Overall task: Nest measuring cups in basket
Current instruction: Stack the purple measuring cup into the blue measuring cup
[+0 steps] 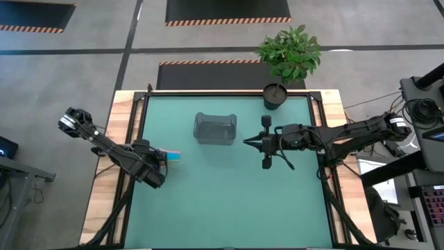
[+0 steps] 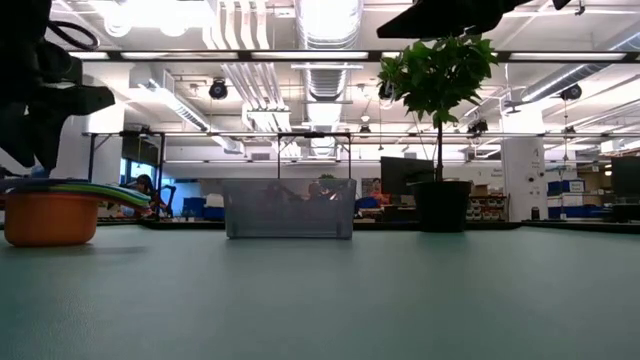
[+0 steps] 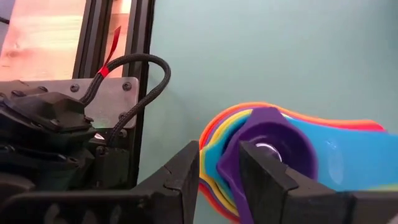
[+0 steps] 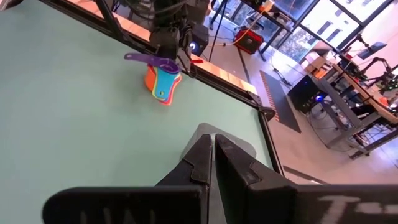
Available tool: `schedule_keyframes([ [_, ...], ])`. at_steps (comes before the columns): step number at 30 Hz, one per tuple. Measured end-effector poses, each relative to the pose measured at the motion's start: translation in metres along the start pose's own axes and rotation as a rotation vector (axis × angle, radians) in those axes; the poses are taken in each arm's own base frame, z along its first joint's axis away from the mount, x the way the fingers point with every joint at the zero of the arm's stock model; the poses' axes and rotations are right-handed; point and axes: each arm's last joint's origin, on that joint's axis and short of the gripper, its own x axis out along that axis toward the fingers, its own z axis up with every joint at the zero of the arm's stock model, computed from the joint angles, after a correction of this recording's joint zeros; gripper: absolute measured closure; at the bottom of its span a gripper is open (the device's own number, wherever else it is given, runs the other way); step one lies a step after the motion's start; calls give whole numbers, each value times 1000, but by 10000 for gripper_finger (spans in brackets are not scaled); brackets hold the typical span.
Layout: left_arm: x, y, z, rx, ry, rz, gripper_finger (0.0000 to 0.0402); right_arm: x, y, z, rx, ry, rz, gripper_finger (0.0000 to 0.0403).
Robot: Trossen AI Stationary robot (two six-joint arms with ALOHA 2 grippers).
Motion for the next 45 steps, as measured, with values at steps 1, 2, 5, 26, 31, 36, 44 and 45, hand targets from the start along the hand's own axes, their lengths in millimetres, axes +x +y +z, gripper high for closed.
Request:
schedule_keyframes([
  [1, -2, -1, 1, 15, 5, -5, 308, 0, 0, 0, -1, 4, 2, 394],
  [2, -6, -2, 1, 43, 15, -18, 308, 0, 0, -1, -4, 8, 3, 394],
  [5, -22, -9, 5, 200, 62, -69, 308, 0, 0, -1, -6, 8, 4, 394],
  [26, -36, -33, -58, 815, 342, -126, 394, 0, 0, -1, -9, 7, 4, 394],
  [31, -42, -29, -56, 841, 419, -89, 401, 0, 0, -1, -9, 7, 4, 394],
  [36, -41, -22, -54, 860, 387, -67, 401, 0, 0, -1, -9, 7, 3, 394],
  [44, -17, -16, -57, 813, 317, -25, 401, 0, 0, -1, -9, 7, 3, 394],
  [45, -16, -17, -59, 803, 323, -40, 401, 0, 0, -1, -9, 7, 3, 394],
])
